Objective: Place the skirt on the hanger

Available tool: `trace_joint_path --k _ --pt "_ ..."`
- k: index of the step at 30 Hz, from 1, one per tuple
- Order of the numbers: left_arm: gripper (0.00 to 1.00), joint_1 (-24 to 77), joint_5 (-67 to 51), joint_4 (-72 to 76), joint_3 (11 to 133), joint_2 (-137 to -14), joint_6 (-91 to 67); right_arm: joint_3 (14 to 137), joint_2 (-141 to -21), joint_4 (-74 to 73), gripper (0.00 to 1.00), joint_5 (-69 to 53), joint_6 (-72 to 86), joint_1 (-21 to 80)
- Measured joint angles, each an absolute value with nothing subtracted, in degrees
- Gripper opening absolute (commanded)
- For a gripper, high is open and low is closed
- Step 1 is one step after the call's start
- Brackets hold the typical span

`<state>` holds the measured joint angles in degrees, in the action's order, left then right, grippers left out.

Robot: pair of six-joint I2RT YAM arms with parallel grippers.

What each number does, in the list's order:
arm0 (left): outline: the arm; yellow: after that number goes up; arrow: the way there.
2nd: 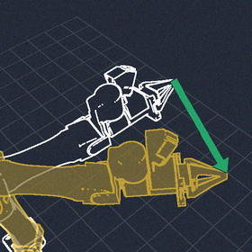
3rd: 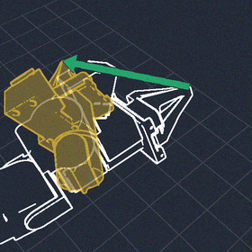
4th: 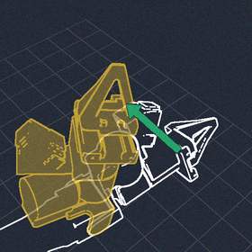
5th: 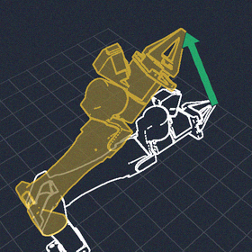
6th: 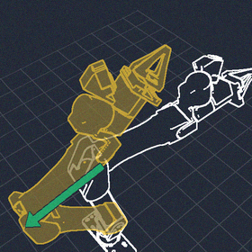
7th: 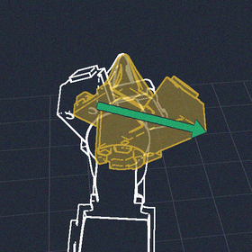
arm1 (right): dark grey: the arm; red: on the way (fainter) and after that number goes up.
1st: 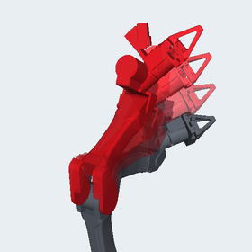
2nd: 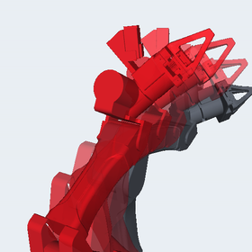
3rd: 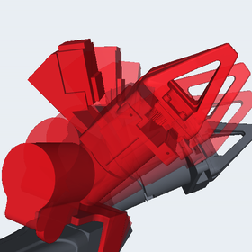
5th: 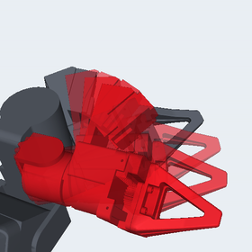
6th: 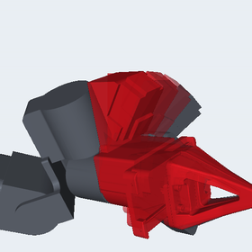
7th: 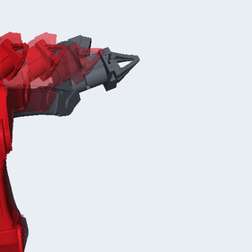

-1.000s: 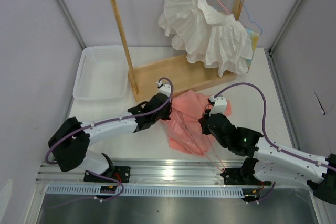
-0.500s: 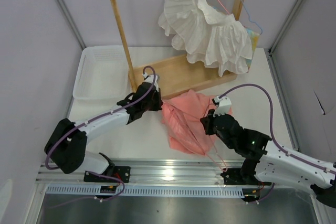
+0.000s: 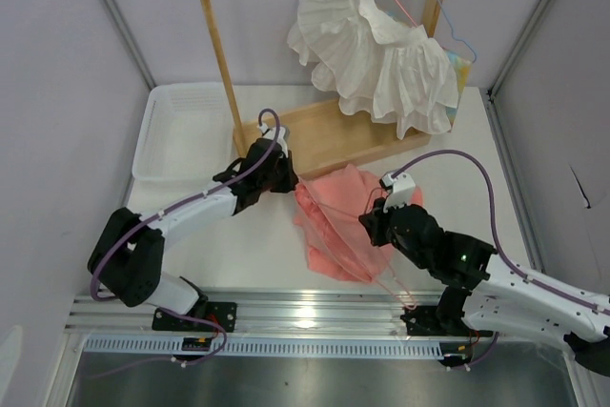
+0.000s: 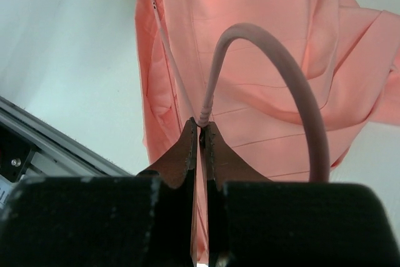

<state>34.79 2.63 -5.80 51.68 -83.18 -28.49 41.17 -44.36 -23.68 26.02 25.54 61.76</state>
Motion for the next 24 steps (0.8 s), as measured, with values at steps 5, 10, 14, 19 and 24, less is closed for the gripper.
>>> trace_joint_path --k 5,10,14,19,24 --pt "0.0 34.63 2.26 -8.03 53.08 -83.2 -28.21 41.65 -44.29 -24.32 0.0 26.65 24.88 61.84" --pt "0.0 34.59 1.04 -11.84 55.57 -83.46 -26.79 44.01 -44.31 -24.58 0.0 28.1 23.66 61.84" --pt "0.0 34.46 -0.67 -13.61 57.45 -83.64 -24.95 45.19 -44.38 -24.67 0.0 29.56 22.35 61.78" --pt "0.0 34.41 -3.9 -14.41 58.33 -83.64 -23.11 46.02 -45.28 -24.69 0.0 30.52 21.39 60.53" --pt "0.0 34.41 -6.87 -15.62 59.48 -84.29 -21.3 46.04 -45.36 -24.84 0.0 30.52 20.84 58.33"
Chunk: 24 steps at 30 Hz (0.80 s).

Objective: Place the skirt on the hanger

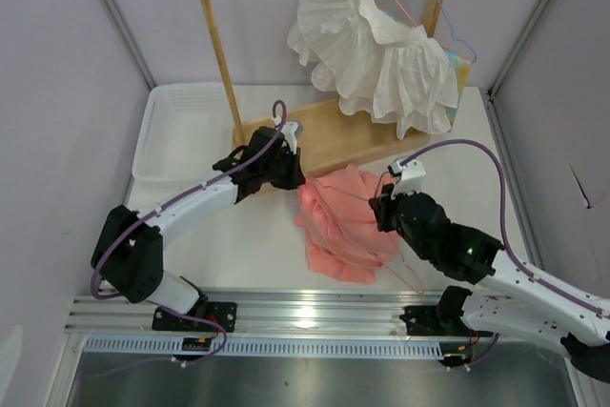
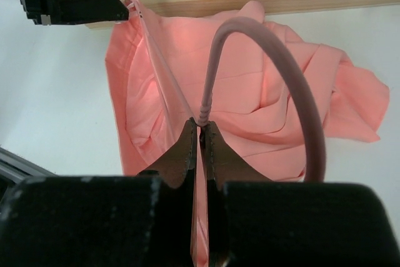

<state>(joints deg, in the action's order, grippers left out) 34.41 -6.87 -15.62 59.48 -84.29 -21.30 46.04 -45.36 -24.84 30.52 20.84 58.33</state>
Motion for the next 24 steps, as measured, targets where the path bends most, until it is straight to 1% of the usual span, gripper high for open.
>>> trace_joint_path --k 6,14,24 --pt "0.0 34.37 -7.66 -16.47 60.51 -84.77 -19.44 46.04 -44.75 -25.23 0.0 30.0 20.64 56.16" --pt "0.0 34.35 -4.45 -18.7 61.39 -84.77 -18.31 46.04 -42.76 -26.15 0.0 28.69 20.62 54.89" --pt "0.0 34.35 -6.72 -18.96 62.76 -85.12 -17.21 46.04 -42.63 -26.11 0.0 27.57 20.38 54.61"
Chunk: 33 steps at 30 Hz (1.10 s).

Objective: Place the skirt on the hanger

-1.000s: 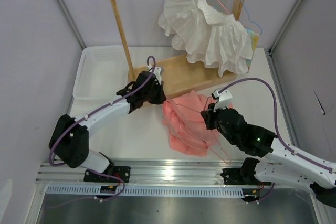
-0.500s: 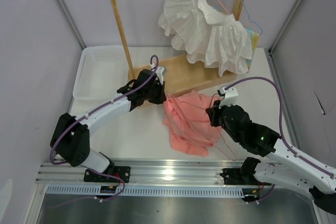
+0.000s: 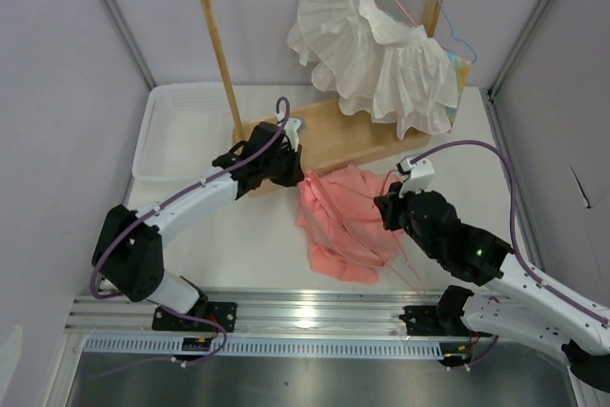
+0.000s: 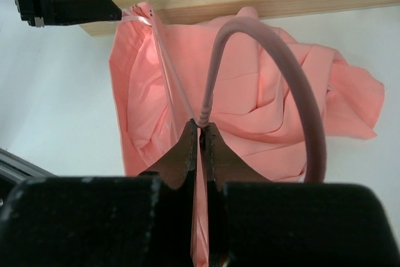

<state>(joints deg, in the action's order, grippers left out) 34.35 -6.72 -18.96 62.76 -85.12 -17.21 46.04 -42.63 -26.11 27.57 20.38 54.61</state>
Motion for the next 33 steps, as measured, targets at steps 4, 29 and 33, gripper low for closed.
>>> trace_joint_path --k 4,29,33 --pt "0.0 34.35 -7.22 -18.37 63.46 -85.3 -15.14 46.02 -42.28 -25.91 0.0 25.43 19.64 54.61" --pt "0.0 29.8 -14.13 -7.84 59.9 -85.49 3.44 46.0 -38.96 -26.35 0.0 21.93 19.2 54.43" --pt "0.0 29.8 -15.7 -7.81 59.9 -85.49 3.42 46.0 -39.9 -26.35 0.0 21.89 19.2 54.39"
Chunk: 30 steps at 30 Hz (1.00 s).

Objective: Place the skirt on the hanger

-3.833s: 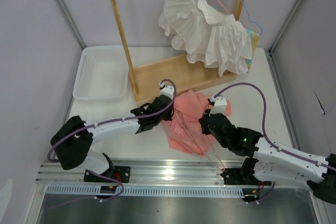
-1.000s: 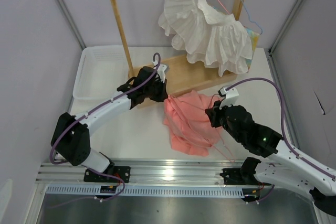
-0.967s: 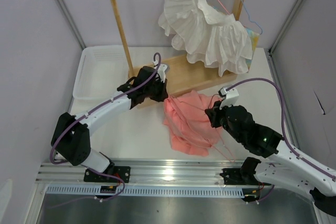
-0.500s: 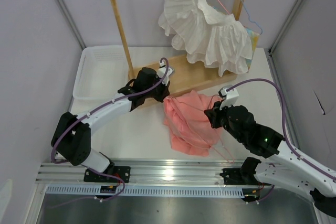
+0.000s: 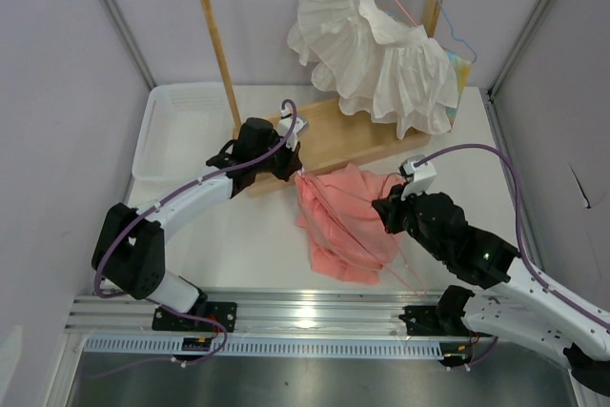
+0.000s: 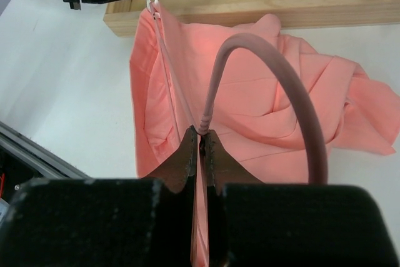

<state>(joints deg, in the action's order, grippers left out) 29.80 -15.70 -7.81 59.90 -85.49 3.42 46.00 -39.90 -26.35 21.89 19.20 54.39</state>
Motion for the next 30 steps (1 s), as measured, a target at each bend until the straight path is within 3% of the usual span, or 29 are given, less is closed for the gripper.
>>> trace_joint_path --k 30 --pt "0.0 29.8 -21.85 -13.63 63.75 -88.31 2.33 46.0 -44.6 -23.22 0.0 22.9 18.24 54.41"
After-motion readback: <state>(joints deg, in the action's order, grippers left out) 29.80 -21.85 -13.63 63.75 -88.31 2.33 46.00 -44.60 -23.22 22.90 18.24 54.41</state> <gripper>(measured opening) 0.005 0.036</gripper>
